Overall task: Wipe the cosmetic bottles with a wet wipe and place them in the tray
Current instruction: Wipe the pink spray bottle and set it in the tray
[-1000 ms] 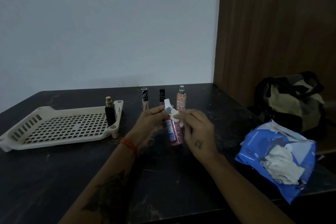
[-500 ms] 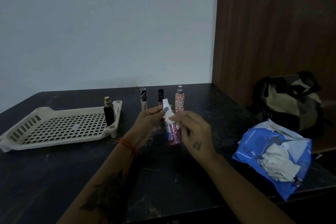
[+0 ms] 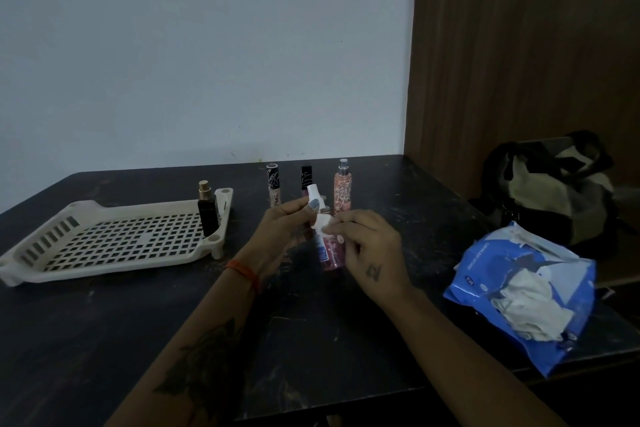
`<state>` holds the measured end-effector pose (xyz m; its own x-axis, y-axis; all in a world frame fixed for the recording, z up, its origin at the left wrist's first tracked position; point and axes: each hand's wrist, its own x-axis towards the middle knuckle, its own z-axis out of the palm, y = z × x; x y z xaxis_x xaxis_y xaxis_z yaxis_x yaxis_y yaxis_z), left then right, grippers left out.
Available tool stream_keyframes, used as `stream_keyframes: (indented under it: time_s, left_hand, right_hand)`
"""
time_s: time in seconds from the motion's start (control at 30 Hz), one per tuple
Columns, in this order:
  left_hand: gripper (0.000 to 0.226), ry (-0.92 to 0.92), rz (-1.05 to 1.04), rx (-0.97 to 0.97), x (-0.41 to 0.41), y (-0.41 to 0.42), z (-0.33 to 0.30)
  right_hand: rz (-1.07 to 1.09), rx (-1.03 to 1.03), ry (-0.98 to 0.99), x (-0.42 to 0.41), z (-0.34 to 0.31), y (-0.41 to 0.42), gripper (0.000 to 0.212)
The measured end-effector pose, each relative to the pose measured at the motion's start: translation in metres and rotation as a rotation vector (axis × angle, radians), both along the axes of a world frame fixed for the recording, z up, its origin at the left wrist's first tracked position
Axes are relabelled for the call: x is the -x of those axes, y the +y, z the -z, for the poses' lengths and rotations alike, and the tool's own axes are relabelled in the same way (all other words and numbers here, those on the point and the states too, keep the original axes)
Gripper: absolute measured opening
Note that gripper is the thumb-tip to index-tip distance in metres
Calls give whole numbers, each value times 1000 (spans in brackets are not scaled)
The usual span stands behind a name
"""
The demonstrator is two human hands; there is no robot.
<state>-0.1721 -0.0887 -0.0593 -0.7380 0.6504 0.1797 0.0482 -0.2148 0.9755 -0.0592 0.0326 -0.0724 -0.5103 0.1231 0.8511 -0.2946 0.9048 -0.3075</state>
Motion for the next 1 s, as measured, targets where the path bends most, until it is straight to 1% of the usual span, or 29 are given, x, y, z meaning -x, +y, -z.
stream_keyframes:
  time_s: [0.07,0.13,0.2,0.23,0.33,0.4,0.47,0.57,0.63,0.7,0.8,0.9,0.93,1.0]
  left_hand:
    - [28,3,8,19,1,0,1]
    - [25,3,16,24,1,0,1]
    - [24,4,11,16,1,0,0]
    - [25,5,3,18,1,0,0]
    - [32,-2,-9,34,1,0,1]
    - [31,-18,-8,39,1,0,1]
    - [27,-20,3,30,1,0,0]
    - [28,6,-8,28,1,0,1]
    - [32,0,-22,35,2,0,1]
    - [33,-12,-13,33,2,0,1]
    - [25,-9,0,34,0,1,0]
    - [26,17,-5,32,0,0,-1]
    - [27,22,-7,36,0,0,-1]
    - [27,14,-17,43,0,0,0]
  right_hand:
    - [44,56,32,0,0,3,30]
    - [48,-2,36,-2,1,4,30]
    - [-18,-90,-4,-2,3,1,29]
    - [-45,-99,-17,-2,3,0,29]
    - [-28,40,-19,0,2,2,27]
    - [33,83,-8,-1,1,5,25]
    - [28,15,14,-3,0,7,27]
    - [-69,-102,-26,-4,2,2,32]
    - [-53,-54,-35,-1,2,3,33]
    - [5,12,-4,-1,1,5,33]
    - [-10,-10,51,-4,0,8,31]
    - [-103,-92,-39,-7,3,2,30]
    - [-109,-86,-66,-7,3,2,30]
    - [-64,13,-67,-5,2,4,29]
